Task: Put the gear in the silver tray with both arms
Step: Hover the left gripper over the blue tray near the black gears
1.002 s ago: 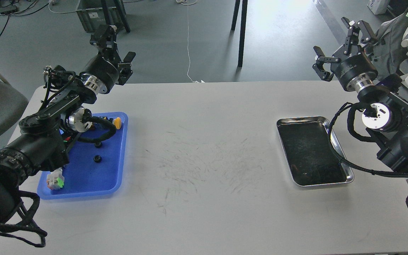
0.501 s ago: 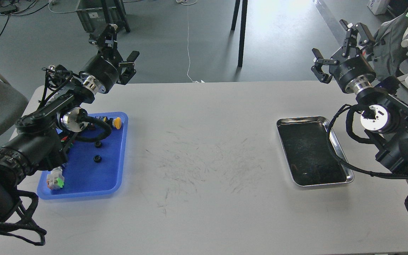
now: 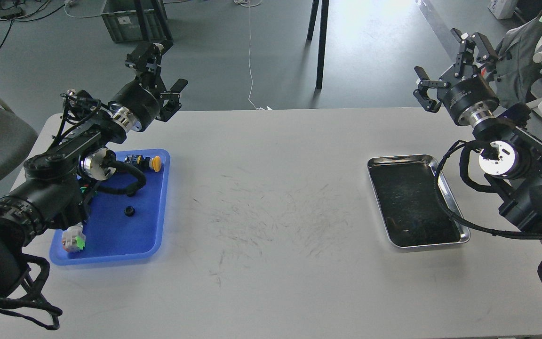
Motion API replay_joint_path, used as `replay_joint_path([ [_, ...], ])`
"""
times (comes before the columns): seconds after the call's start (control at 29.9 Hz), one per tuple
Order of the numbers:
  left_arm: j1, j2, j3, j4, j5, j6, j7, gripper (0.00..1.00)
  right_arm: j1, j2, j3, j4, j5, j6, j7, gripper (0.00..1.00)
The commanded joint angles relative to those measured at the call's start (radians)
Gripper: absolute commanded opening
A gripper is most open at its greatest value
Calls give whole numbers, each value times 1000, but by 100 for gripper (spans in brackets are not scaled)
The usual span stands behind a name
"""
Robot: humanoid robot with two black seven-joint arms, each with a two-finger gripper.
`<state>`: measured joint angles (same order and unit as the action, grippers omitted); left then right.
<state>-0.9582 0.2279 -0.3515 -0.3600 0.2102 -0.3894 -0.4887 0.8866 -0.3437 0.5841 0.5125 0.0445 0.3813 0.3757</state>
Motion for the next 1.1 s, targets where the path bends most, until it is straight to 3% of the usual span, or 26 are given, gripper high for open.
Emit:
replay_joint_path([
  [0.0,6,-13,5,9,3,70,0,99,0,0,0,0,0,1,0,99],
  [1.07,-5,-18,2,53,-2,63,0,99,-9,0,5,-2,-2,1,0,99],
])
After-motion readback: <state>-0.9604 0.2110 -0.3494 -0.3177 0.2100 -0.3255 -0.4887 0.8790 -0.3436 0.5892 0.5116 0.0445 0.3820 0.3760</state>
